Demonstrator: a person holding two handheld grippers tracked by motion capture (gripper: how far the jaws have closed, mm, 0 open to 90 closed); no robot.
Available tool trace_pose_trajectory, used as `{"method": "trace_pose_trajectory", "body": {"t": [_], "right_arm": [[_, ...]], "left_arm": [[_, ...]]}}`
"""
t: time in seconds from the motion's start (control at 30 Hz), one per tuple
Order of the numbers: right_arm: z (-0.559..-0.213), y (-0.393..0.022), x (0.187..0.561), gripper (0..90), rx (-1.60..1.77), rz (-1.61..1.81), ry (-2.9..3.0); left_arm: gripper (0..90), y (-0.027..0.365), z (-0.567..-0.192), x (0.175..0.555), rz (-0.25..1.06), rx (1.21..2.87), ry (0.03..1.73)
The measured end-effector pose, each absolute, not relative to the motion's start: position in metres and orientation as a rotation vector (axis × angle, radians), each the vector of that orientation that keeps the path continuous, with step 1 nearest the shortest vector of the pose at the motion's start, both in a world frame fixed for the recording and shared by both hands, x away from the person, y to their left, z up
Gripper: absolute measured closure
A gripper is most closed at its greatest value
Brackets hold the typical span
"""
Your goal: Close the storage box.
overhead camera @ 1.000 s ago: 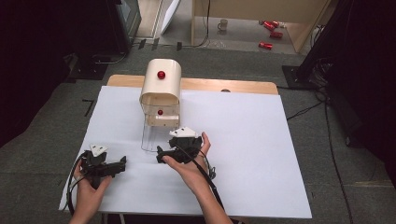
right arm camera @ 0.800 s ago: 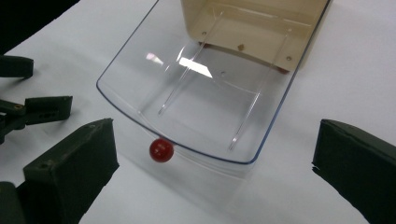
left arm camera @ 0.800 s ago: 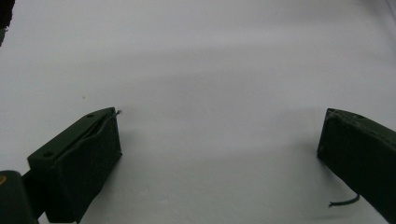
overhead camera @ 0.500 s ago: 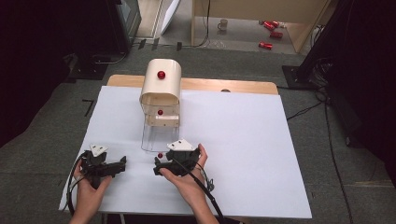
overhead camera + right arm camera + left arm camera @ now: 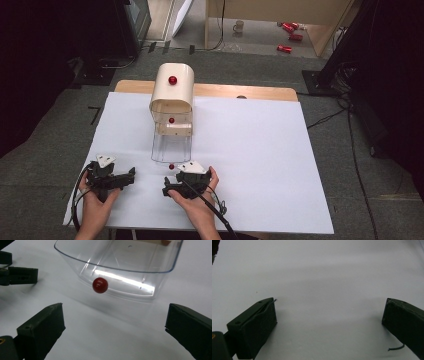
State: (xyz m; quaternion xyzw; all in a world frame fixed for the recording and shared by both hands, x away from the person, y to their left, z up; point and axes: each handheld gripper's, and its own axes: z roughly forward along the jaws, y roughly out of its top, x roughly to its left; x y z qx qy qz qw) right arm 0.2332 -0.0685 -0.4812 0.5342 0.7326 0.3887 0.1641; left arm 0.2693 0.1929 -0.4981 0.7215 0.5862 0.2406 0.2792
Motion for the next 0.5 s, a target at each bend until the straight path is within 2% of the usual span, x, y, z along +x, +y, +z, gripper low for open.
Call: {"method": "trace_pose_trajectory", "body": {"t": [0.13,0.23,0.5], "right_arm": [[-0.488,-0.062,0.232,7.6,1.534,1.104,2.095],[-0.491,-0.059,0.234,15.9,1.548,1.109,2.082],[-0.494,-0.055,0.239,56.5,1.579,1.146,2.019]], "left_arm": [[0.0,0.193,-0.498,0.269,0.646,1.936,1.572],[0.0,0.193,-0.498,0.269,0.645,1.936,1.572],[0.0,0.193,-0.498,0.269,0.645,1.936,1.573]]}}
